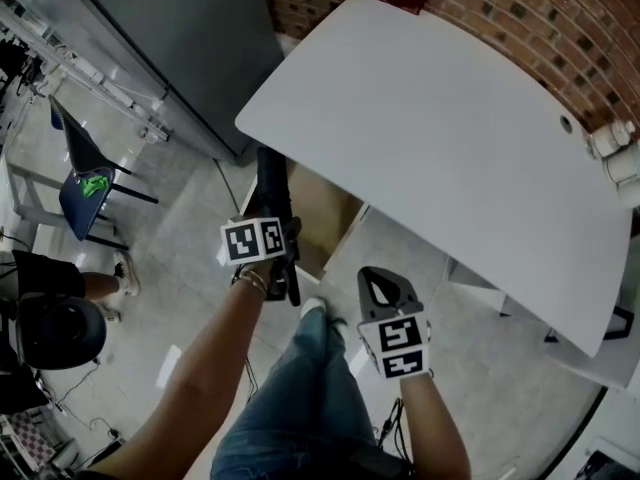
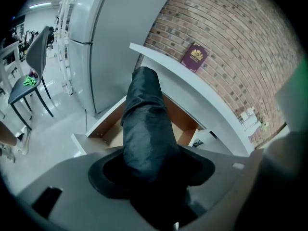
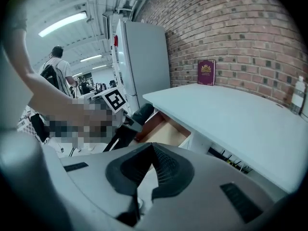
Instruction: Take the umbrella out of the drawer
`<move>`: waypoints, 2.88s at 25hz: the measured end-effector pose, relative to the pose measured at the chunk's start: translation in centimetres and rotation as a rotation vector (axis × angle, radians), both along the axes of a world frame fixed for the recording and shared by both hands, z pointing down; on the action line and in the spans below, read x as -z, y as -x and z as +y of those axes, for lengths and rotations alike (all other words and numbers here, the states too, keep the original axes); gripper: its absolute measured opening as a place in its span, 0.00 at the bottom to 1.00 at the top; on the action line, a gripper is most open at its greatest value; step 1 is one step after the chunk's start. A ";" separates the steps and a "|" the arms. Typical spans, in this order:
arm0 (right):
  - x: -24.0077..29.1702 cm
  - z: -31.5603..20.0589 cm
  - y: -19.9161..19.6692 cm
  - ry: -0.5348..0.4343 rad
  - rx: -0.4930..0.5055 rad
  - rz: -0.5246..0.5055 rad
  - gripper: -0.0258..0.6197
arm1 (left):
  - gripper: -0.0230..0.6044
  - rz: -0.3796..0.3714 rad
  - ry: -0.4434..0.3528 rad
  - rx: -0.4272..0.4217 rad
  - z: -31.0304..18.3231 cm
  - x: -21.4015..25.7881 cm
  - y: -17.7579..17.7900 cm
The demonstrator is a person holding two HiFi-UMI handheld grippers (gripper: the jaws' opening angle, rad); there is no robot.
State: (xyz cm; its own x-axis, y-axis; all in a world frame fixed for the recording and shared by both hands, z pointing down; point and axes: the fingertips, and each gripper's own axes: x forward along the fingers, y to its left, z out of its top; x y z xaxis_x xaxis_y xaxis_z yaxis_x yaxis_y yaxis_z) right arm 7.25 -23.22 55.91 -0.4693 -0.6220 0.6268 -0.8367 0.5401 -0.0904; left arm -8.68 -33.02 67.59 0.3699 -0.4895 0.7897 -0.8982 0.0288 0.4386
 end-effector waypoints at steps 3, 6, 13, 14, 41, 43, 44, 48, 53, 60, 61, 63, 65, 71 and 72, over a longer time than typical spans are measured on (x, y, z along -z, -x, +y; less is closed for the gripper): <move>1.5 -0.1 0.2 -0.019 0.014 0.006 0.03 | 0.46 0.017 -0.006 0.014 1.1 1.4 0.4; 3.1 -0.3 0.4 -0.039 0.026 0.018 0.03 | 0.46 0.021 -0.024 0.004 2.1 3.1 0.6; 8.1 -0.7 0.3 -0.107 0.017 0.018 0.03 | 0.46 0.029 -0.059 -0.005 4.0 6.9 1.3; 8.7 -0.7 0.2 -0.114 0.013 0.016 0.03 | 0.46 0.028 -0.068 -0.008 4.1 7.5 1.4; 24.0 0.2 1.5 -0.360 -0.176 -0.093 0.03 | 0.46 0.067 -0.452 0.018 6.0 25.6 5.8; 24.9 0.3 1.4 -0.379 -0.188 -0.106 0.03 | 0.46 0.079 -0.486 0.017 6.2 26.9 5.9; 25.3 0.3 1.4 -0.389 -0.193 -0.112 0.03 | 0.46 0.088 -0.502 0.017 6.2 27.6 5.9; 27.1 0.2 1.4 -0.425 -0.204 -0.127 0.03 | 0.46 0.074 -0.598 -0.006 6.1 30.6 6.2; 29.1 0.1 1.5 -0.477 -0.185 -0.135 0.03 | 0.46 0.059 -0.761 -0.039 5.8 35.7 6.3; 33.1 0.3 2.1 -0.596 -0.153 -0.120 0.03 | 0.46 0.083 -1.033 -0.107 6.8 43.2 5.5; 33.5 0.4 2.2 -0.610 -0.152 -0.110 0.03 | 0.46 0.076 -1.068 -0.121 7.0 44.1 5.3; 34.3 0.7 2.3 -0.625 -0.158 -0.091 0.03 | 0.46 0.077 -1.132 -0.144 7.5 45.5 4.7; 34.8 0.9 2.3 -0.643 -0.158 -0.088 0.03 | 0.46 0.081 -1.187 -0.162 8.0 46.8 4.3; 36.8 1.5 1.5 -0.714 -0.168 -0.121 0.03 | 0.46 0.055 -1.308 -0.193 9.0 49.6 3.1; 37.0 1.6 1.4 -0.725 -0.171 -0.123 0.03 | 0.46 0.057 -1.320 -0.197 9.2 49.9 3.0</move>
State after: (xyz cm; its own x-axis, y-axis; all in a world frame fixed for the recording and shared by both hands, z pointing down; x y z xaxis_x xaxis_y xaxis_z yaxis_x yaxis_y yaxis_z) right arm 5.89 -21.63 18.89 -0.3697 -0.9290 -0.0177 -0.9209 0.3639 0.1399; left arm -11.69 -23.87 17.73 0.5383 -0.8049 -0.2497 -0.8182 -0.5702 0.0741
